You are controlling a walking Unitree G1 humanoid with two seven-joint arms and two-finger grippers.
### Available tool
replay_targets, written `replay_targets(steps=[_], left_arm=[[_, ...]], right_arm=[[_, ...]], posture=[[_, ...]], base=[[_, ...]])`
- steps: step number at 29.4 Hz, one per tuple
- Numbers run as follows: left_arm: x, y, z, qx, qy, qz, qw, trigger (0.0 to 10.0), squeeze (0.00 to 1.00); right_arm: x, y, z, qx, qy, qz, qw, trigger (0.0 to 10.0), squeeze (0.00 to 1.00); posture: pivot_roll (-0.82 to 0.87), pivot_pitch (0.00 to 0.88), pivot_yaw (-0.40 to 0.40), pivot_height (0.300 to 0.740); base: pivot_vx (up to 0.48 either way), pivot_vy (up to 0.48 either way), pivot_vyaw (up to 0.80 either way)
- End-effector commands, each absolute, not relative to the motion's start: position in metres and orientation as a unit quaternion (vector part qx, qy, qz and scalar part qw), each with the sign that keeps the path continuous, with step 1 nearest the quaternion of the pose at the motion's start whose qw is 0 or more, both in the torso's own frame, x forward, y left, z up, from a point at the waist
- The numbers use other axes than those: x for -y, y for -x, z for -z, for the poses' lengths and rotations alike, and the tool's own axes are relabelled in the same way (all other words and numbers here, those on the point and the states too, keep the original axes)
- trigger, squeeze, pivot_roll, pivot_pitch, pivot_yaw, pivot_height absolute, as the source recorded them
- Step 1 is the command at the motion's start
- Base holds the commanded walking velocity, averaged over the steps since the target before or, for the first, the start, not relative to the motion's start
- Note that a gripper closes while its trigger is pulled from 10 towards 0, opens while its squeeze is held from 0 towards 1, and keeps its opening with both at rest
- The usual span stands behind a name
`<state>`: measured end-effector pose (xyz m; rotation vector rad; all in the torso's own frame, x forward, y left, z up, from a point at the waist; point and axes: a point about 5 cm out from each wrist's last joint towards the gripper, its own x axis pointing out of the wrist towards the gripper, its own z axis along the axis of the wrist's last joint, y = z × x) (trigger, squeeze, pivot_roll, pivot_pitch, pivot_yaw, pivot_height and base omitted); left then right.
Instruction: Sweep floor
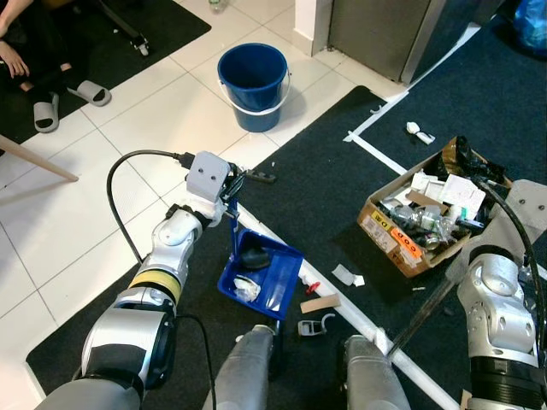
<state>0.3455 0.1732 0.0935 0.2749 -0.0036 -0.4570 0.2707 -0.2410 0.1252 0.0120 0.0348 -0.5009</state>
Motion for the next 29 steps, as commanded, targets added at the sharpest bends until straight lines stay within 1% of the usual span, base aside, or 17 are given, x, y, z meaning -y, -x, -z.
replay_targets(steps=[1, 5, 7, 8, 10, 14, 20, 21, 23, 24, 26, 27, 29], left_arm=[[-0.169, -0.335, -0.074, -0.036, -0.139, 0.242, 0.96, 10.0, 0.0], [-0.166, -0.336, -0.074, -0.035, -0.136, 0.245, 0.959, 10.0, 0.0], [-0.166, -0.335, -0.074, -0.034, -0.135, 0.245, 0.96, 10.0, 0.0], [-0.166, -0.335, -0.074, -0.034, -0.135, 0.245, 0.96, 10.0, 0.0], [-0.166, -0.335, -0.074, -0.034, -0.135, 0.244, 0.96, 10.0, 0.0], [-0.167, -0.335, -0.073, -0.033, -0.133, 0.243, 0.96, 10.0, 0.0], [-0.166, -0.334, -0.072, -0.034, -0.133, 0.245, 0.96, 10.0, 0.0], [-0.166, -0.333, -0.072, -0.034, -0.132, 0.245, 0.96, 10.0, 0.0], [-0.166, -0.333, -0.072, -0.034, -0.132, 0.246, 0.96, 10.0, 0.0], [-0.166, -0.333, -0.072, -0.034, -0.132, 0.246, 0.96, 10.0, 0.0], [-0.165, -0.333, -0.071, -0.034, -0.131, 0.246, 0.96, 10.0, 0.0], [-0.165, -0.333, -0.071, -0.034, -0.131, 0.246, 0.96, 10.0, 0.0], [-0.164, -0.333, -0.071, -0.034, -0.13, 0.247, 0.96, 10.0, 0.0]], right_arm=[[0.238, -0.268, -0.133, 0.018, -0.004, 0.241, 0.97, 10.0, 0.0], [0.236, -0.265, -0.116, -0.018, 0.009, 0.236, 0.972, 10.0, 0.0], [0.23, -0.263, -0.105, -0.053, 0.017, 0.224, 0.973, 10.0, 0.0], [0.23, -0.263, -0.105, -0.053, 0.017, 0.224, 0.973, 10.0, 0.0], [0.216, -0.261, -0.097, -0.081, 0.001, 0.203, 0.976, 10.0, 0.0], [0.197, -0.259, -0.097, -0.078, -0.015, 0.177, 0.981, 10.0, 0.0], [0.193, -0.257, -0.093, -0.101, -0.008, 0.169, 0.98, 10.0, 0.0], [0.188, -0.255, -0.086, -0.141, -0.027, 0.158, 0.977, 10.0, 0.0], [0.184, -0.253, -0.08, -0.172, -0.063, 0.149, 0.972, 10.0, 0.0], [0.184, -0.253, -0.08, -0.172, -0.063, 0.149, 0.972, 10.0, 0.0], [0.177, -0.251, -0.075, -0.201, -0.121, 0.145, 0.961, 10.0, 0.0], [0.177, -0.251, -0.075, -0.201, -0.121, 0.145, 0.961, 10.0, 0.0], [0.166, -0.25, -0.072, -0.22, -0.194, 0.132, 0.947, 10.0, 0.0]], posture=[[-0.05, 0.154, 0.039, 0.74], [-0.05, 0.155, 0.036, 0.74], [-0.05, 0.156, 0.034, 0.74], [-0.05, 0.156, 0.034, 0.74], [-0.05, 0.158, 0.031, 0.74], [-0.05, 0.166, 0.028, 0.74], [-0.05, 0.17, 0.028, 0.74], [-0.05, 0.175, 0.026, 0.74], [-0.06, 0.176, 0.026, 0.74], [-0.06, 0.176, 0.026, 0.74], [-0.06, 0.178, 0.024, 0.74], [-0.06, 0.178, 0.024, 0.74], [-0.06, 0.18, 0.023, 0.74]], base=[[0.0, 0.0, 0.0], [0.0, 0.0, 0.0], [0.0, 0.0, 0.0], [0.0, 0.0, 0.0], [0.0, 0.0, 0.0], [0.0, 0.0, 0.0], [0.0, 0.0, 0.0], [0.0, 0.0, 0.0], [0.0, 0.0, 0.0], [0.0, 0.0, 0.0], [0.0, 0.0, 0.0], [0.0, 0.0, 0.0], [0.0, 0.0, 0.0]])
